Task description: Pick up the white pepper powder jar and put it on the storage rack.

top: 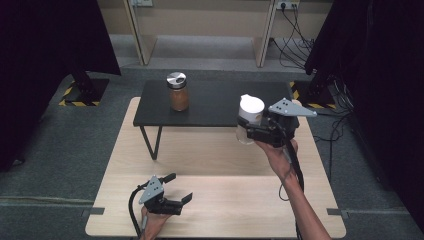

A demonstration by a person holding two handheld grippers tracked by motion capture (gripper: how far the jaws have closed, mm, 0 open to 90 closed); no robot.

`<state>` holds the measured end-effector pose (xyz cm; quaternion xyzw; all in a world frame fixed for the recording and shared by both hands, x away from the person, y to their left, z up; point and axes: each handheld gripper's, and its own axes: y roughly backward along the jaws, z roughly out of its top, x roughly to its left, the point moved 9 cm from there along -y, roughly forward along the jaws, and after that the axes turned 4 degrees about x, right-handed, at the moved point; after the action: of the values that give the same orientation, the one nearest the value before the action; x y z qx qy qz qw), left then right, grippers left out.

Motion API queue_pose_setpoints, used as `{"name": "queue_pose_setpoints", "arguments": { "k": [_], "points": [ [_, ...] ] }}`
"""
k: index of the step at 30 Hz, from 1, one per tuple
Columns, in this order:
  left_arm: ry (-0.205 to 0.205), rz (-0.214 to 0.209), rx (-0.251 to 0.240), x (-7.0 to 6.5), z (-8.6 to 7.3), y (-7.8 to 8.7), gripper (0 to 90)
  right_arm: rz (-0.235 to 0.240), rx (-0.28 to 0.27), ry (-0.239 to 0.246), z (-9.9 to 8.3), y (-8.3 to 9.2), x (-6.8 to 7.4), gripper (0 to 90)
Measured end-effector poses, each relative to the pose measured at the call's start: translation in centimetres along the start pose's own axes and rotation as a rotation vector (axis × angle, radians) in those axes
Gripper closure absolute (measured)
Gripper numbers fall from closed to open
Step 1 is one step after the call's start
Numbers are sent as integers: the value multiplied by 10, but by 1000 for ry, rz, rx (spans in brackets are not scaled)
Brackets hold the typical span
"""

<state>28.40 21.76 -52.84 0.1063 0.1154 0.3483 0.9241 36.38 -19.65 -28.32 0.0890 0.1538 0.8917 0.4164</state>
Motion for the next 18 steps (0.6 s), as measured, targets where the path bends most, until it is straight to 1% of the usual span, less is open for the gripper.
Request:
{"name": "queue_pose_setpoints", "arguments": {
  "k": [5, 8, 10, 14, 18],
  "points": [
    [1, -1, 0, 0, 0, 0, 27, -24, -4, -19, 9, -6, -5, 307],
    [1, -1, -1, 0, 0, 0, 26, -38, 0, -22, 13, -12, -8, 307],
    [1, -1, 0, 0, 0, 0, 25, -49, 1, -21, 15, -15, -9, 307],
    [1, -1, 1, 0, 0, 0, 25, -63, -3, -39, 18, -20, -13, 307],
    [1, -2, 2, 0, 0, 0, 26, -85, 0, -46, 21, -26, -16, 307]
  ]
}}
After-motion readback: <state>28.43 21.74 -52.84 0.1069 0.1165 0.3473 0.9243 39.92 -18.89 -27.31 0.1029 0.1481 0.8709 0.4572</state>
